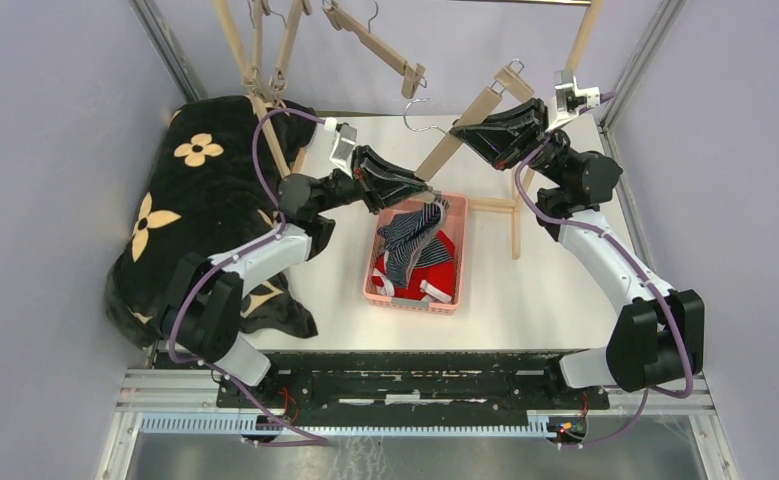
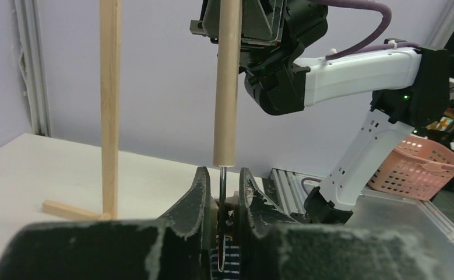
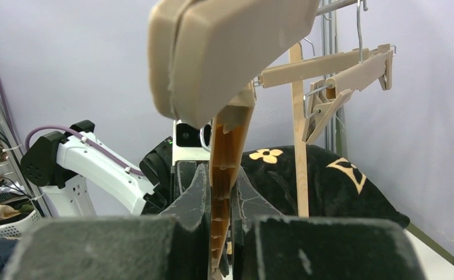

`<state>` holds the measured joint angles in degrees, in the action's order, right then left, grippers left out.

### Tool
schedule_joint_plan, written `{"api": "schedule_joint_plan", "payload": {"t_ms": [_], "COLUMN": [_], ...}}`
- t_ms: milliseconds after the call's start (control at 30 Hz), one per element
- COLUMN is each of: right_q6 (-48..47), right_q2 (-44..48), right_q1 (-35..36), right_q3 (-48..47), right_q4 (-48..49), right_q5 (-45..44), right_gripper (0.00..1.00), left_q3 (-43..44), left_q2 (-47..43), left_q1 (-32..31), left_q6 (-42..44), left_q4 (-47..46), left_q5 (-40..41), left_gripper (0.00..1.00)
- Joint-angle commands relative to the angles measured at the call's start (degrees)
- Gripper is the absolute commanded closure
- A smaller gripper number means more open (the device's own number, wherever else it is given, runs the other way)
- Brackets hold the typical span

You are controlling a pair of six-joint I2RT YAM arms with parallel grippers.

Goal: Remove the underwear clipped to the hanger

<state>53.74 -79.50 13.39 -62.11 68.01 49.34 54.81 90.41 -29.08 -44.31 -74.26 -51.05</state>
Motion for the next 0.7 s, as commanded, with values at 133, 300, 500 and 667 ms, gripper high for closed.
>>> {"api": "schedule_joint_plan", "payload": {"t_ms": [133,300,500,667], "right_q6": [-1.08,0.23,0.87,0.98], "right_q2": [2.18,1.87,1.88,2.40], "right_q1": [0.13,0.14,0.26,0.35], "right_q3": [-0.18,-0.36,-0.30,0.09], "right_q4": [4.14,5.31,5.09,4.43], "right_q5": [-1.42,-1.23,0.16,1.20], "right_gripper": [0.99,0.99,0.99,0.99], "left_q3": [5.73,8.28,9.15,10.46], "left_q2": [-11.96,-14.26,-14.91,-14.68], "left_q1": [-2.38,-2.40,-2.32,-2.36], "left_q6": [25.95,31.09,31.39,32.07], "left_q4": [36.66,44.28,42.98,42.25], "left_q5": [6.92,8.24,10.08,11.74], "left_gripper": [0.97,0.24,0.01,0.01]}}
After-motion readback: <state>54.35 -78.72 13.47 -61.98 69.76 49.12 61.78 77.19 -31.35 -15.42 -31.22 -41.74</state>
